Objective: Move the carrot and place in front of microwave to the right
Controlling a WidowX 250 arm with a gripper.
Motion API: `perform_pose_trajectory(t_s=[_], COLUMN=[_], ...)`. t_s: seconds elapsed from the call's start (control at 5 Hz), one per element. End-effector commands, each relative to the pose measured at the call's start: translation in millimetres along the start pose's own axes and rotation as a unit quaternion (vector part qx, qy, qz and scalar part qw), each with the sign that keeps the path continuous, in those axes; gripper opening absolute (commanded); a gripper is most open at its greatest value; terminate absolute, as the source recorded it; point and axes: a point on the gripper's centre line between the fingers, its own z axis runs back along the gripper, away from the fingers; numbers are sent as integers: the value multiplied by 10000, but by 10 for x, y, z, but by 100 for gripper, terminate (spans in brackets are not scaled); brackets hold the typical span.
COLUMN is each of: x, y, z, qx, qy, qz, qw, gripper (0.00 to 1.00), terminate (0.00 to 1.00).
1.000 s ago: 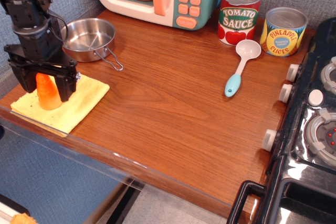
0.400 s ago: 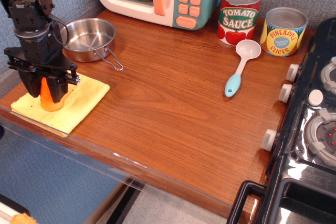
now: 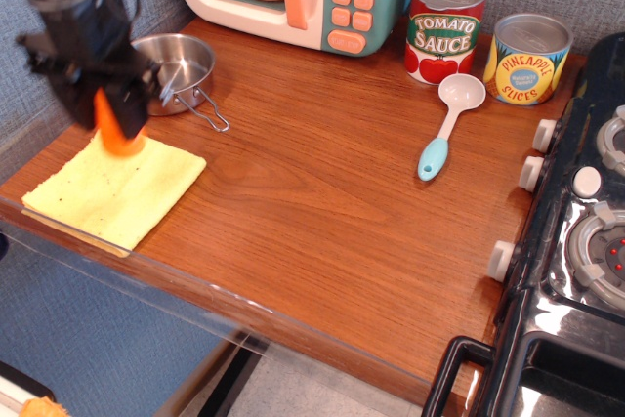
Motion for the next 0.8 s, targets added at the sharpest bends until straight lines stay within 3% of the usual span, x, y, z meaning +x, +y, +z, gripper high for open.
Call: perform_pose_trajectory(t_s=[0.0,0.2,0.4,0.6], x=[723,999,1184,1329], y=[-263,-344,-533,-816], z=[24,-172,-387,-567], qx=[-226,-323,-673,-833], qy=[-371,-286,-191,-98], qz=[-329,-281,-334,-628], qw=[9985,9987,9970,9945], gripper=[0,0,0,0], terminate=[0,0,0,0])
